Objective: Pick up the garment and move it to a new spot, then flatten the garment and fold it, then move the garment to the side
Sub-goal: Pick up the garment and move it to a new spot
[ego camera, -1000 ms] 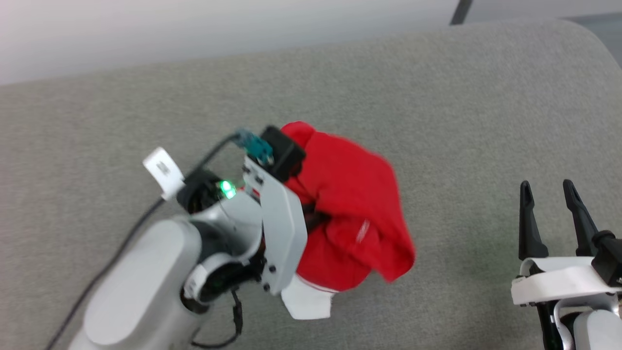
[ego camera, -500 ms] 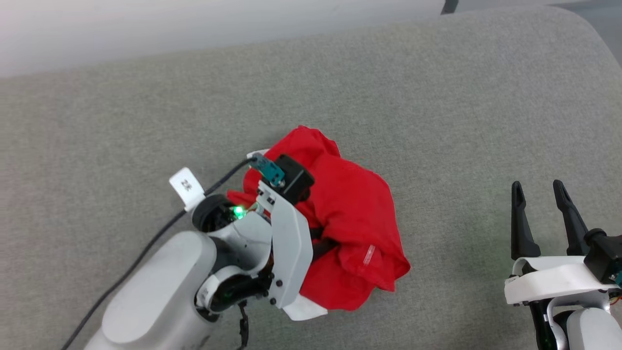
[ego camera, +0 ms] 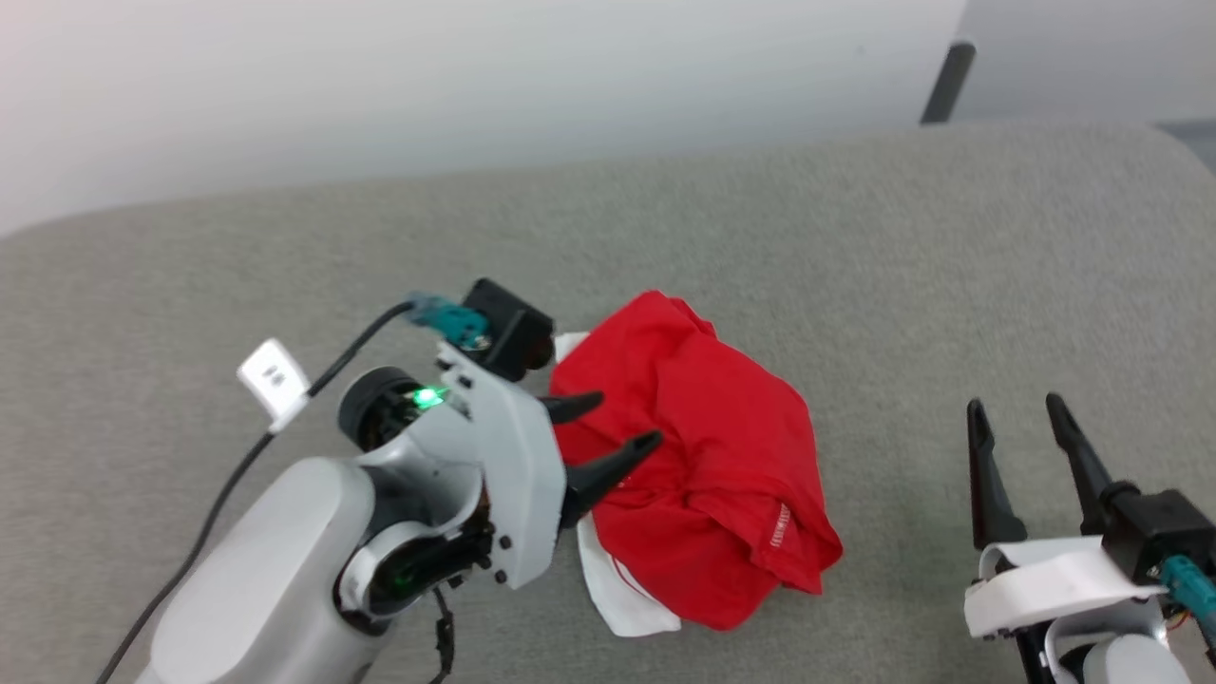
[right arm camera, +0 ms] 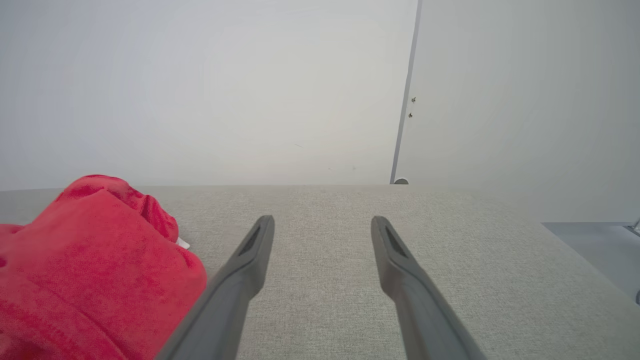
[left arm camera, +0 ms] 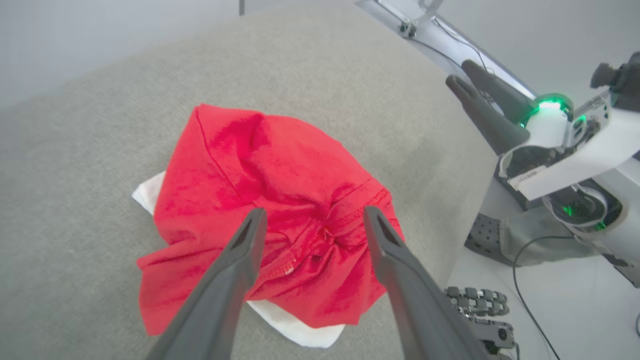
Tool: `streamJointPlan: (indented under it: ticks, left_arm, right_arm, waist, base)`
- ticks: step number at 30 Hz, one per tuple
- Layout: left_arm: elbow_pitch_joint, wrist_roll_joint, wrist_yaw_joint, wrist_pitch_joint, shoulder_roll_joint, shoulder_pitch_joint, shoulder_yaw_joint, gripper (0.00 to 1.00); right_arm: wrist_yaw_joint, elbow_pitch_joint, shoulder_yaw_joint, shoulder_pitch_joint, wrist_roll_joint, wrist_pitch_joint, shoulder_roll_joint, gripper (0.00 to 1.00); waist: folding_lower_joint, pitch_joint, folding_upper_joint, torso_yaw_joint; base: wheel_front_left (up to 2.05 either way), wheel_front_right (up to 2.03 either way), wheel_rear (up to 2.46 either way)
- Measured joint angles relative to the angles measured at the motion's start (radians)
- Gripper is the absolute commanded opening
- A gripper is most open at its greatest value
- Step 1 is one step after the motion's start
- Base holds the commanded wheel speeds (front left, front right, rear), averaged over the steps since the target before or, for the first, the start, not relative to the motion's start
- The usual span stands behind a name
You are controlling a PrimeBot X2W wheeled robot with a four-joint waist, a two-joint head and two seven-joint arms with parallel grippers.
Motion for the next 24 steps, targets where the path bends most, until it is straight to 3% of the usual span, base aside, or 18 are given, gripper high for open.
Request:
streamJointPlan:
  ticks: [15, 24]
  left_arm:
    - [-0.004, 0.119, 0.007, -0.499, 0.045, 0.221, 0.163, 1.0]
    - [0.04, 0.187, 0.036, -0.749, 0.067, 0.349, 0.243, 1.0]
  right_arm:
    - [0.0, 0.026, 0.017, 0.079, -0.015, 0.0, -0.007, 1.0]
    - [0.0, 0.028, -0.005, 0.116, -0.015, 0.0, -0.013, 1.0]
  waist:
    - [0.0, -0.142, 0.0, 0.101]
    - [0.0, -0.178, 0.0, 0.159]
  base:
    - [0.0, 0.0, 0.0]
    - [0.0, 0.0, 0.0]
